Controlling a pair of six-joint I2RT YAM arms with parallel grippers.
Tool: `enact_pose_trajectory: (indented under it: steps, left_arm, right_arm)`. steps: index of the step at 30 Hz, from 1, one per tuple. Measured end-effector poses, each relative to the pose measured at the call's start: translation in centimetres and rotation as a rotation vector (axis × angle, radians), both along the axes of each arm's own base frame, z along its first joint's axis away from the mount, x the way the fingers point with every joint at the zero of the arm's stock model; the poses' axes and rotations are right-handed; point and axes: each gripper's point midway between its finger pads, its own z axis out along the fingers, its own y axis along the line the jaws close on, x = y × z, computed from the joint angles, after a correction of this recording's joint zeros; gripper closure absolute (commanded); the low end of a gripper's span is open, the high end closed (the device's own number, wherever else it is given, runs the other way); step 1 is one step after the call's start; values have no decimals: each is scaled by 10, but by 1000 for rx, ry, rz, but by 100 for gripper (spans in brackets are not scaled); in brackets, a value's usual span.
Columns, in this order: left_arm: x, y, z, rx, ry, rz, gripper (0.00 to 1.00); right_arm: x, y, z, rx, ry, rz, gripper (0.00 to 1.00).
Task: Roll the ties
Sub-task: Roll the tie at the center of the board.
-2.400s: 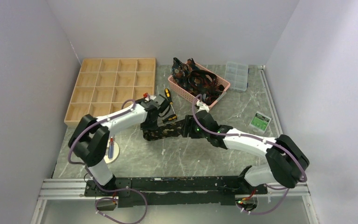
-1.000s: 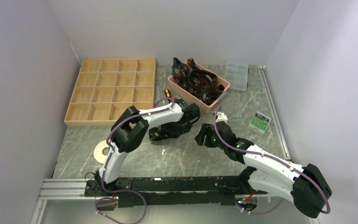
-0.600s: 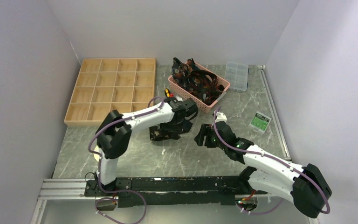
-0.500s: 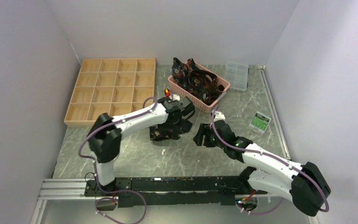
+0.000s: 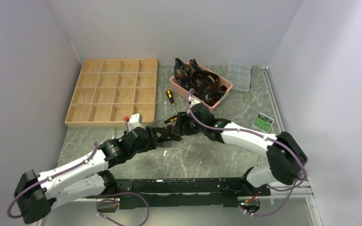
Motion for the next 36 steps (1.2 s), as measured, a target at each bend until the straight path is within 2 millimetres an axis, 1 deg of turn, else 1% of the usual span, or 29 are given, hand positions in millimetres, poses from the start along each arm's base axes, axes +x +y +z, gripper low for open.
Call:
enact_pose_trajectory:
  steps: [2, 4, 6, 8, 12, 15, 17, 25, 30, 36]
  left_arm:
    - [-2, 9, -14, -57, -13, 22, 22]
    - [3, 19, -22, -123, -26, 56, 23]
    - [10, 22, -22, -200, -42, 77, 25]
    - [19, 21, -18, -269, -60, 83, 26]
    - [30, 9, -12, -338, -66, 39, 26]
    - [33, 1, -13, -357, -55, 7, 24]
    - [37, 0, -15, -365, -50, -2, 23]
    - [53, 0, -29, -368, -10, -22, 21]
    - [58, -9, -37, -382, 5, -65, 19]
    - [60, -20, -53, -391, 53, -115, 18]
  right_arm:
    - [7, 22, 1, 1, -2, 26, 36]
    - [11, 37, -2, -6, 3, 46, 37]
    - [15, 50, -11, -24, 15, 63, 39]
    - [19, 57, -20, -42, 27, 69, 40]
    - [27, 65, -38, -79, 50, 74, 42]
    - [30, 66, -49, -100, 64, 70, 43]
    - [31, 64, -53, -111, 71, 64, 44]
    - [41, 55, -56, -118, 71, 28, 44]
    - [45, 45, -62, -126, 83, 8, 45]
    - [41, 44, -68, -114, 92, 12, 45]
